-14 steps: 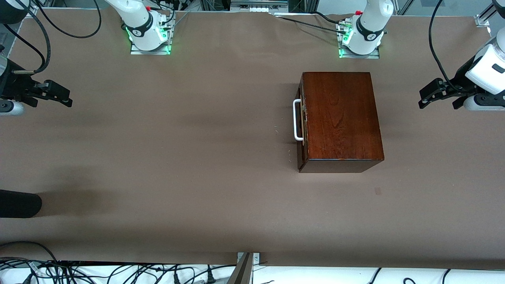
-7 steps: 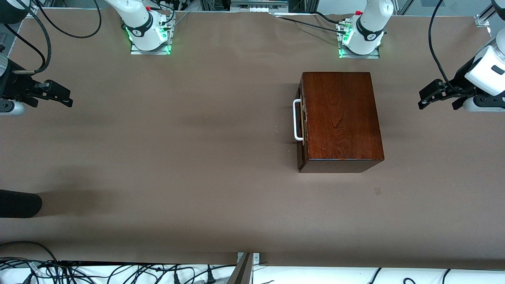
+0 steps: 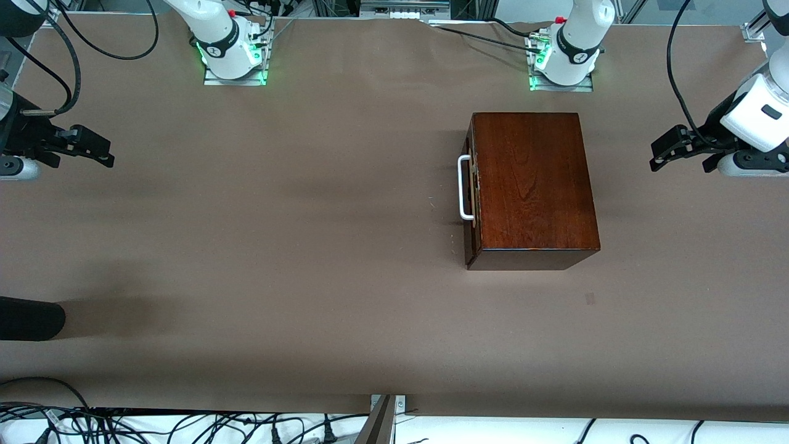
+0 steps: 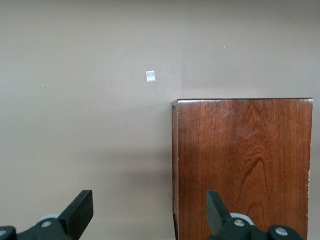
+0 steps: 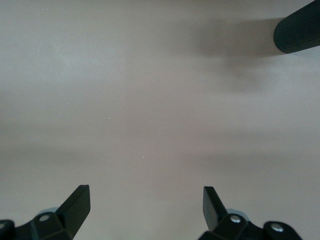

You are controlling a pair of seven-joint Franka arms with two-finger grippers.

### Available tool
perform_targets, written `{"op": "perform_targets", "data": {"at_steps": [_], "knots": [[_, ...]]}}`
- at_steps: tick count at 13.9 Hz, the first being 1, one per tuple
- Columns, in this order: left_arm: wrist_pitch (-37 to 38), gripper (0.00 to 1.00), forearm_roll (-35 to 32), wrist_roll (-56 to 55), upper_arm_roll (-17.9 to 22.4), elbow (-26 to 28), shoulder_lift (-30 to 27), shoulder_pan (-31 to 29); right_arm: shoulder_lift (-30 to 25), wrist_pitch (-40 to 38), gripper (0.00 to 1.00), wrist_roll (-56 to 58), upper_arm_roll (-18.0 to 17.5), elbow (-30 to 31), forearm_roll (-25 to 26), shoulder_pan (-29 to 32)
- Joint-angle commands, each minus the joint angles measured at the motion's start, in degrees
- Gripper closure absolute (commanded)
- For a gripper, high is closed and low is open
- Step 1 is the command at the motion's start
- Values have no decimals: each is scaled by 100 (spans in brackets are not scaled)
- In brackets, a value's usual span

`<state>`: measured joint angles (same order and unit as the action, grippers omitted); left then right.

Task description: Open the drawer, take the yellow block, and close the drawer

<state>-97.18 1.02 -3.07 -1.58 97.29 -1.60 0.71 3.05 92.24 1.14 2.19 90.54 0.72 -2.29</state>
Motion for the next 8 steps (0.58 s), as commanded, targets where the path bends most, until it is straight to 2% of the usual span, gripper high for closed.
{"op": "perform_targets", "data": {"at_steps": [1, 8], "knots": [[217, 0, 109, -18, -18, -219, 125, -1, -41, -13, 0, 53, -78, -45, -20, 71], [226, 0, 100, 8, -79, -219, 186, 35, -23, -13, 0, 53, -70, -45, -20, 71]]}}
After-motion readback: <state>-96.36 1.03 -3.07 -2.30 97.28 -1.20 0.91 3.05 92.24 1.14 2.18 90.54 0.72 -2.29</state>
